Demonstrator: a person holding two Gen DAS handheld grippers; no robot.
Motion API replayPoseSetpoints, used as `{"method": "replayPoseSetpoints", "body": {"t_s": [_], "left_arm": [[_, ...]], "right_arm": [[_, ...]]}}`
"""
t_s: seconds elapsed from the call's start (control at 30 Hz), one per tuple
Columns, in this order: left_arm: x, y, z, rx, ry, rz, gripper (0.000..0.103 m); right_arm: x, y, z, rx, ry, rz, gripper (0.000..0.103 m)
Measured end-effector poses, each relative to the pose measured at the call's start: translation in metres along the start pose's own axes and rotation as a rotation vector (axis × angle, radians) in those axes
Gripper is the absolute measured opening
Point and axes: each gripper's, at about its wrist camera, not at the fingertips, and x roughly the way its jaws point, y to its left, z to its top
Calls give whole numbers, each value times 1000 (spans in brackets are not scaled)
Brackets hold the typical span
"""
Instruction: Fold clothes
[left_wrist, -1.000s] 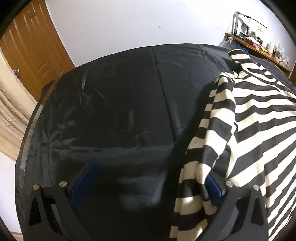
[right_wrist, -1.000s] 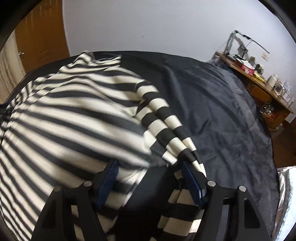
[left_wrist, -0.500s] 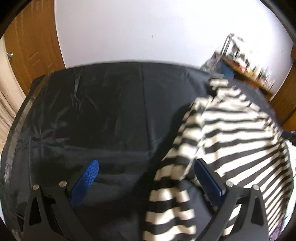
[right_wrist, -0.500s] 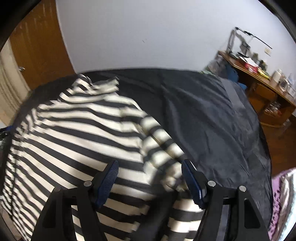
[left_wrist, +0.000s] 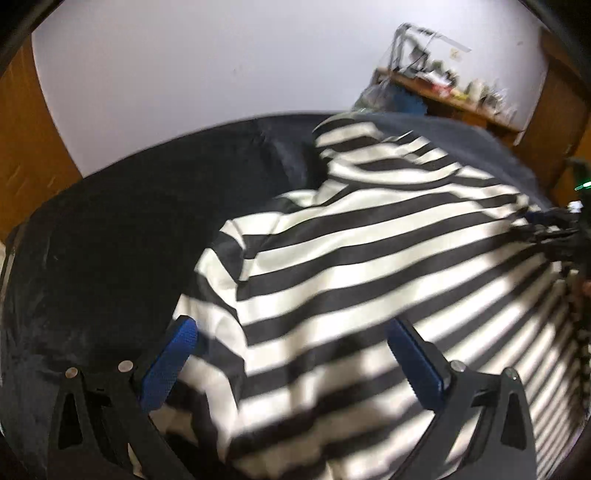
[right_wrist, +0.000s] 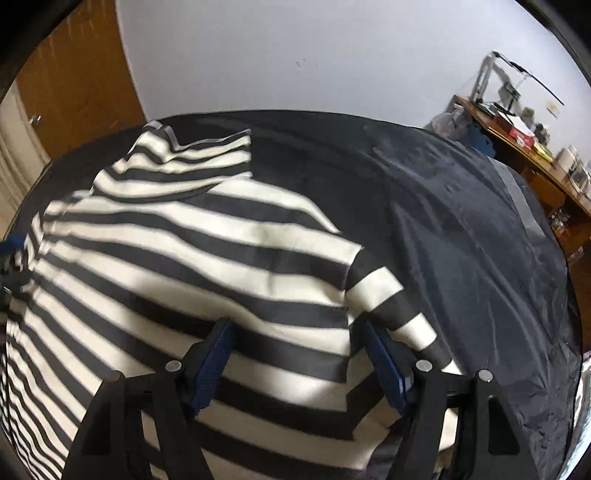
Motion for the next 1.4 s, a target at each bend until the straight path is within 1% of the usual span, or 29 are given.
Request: {"method": "replayPoseSetpoints", "body": {"t_s": [0.07, 0.1, 0.17, 0.3, 0.47, 0.5, 0.57, 0.7, 0.8, 0.9, 1.03, 1.07, 1.2, 1.23, 1.27, 1.3, 1.4], "left_arm": [[17, 8, 0, -22, 25, 29, 103], [20, 13, 0, -40, 14, 15, 103], [23, 23, 1, -78, 11, 18, 103], [22, 30, 3, -95, 8, 33, 103], [16, 25, 2, -89, 20, 39, 103], [13, 22, 1, -85, 22, 42, 103], [1, 9, -5, -45, 7, 29, 103], [-19, -22, -19, 60, -14, 35, 103], [-26, -41, -30, 122, -14, 34, 103], [-23, -46, -39, 136, -4, 37, 103], [-19, -43, -50, 118, 14, 43, 103], [-19, -42, -51, 115, 14, 42, 103], [-20, -40, -54, 101, 17, 40, 103], [-22, -40, -55, 102, 17, 44, 103], [-24, -41, -57, 102, 17, 48, 103], [-26, -42, -57, 101, 15, 53, 103], [-39, -46, -62, 98, -13, 32, 103]], "right_arm": [[4, -3, 4, -4, -6, -16, 75], [6, -3, 7, -8, -8, -17, 78], [11, -2, 13, -10, -10, -17, 81], [16, -1, 19, -19, -17, -23, 90], [13, 1, 18, -33, -2, -17, 90], [6, 3, 14, -37, -3, -8, 90], [-15, 10, 4, -50, -22, 24, 90], [-60, 36, -30, -148, -32, 95, 90], [-81, 63, -67, -228, -1, 156, 90], [-91, 84, -100, -277, 37, 194, 90], [-85, 97, -135, -308, 106, 176, 90], [-83, 98, -140, -307, 116, 170, 92], [-86, 101, -146, -280, 95, 140, 93], [-87, 102, -147, -276, 86, 137, 95], [-87, 102, -149, -270, 78, 134, 102], [-87, 103, -150, -261, 67, 132, 103], [-89, 104, -152, -238, 53, 123, 103]]}}
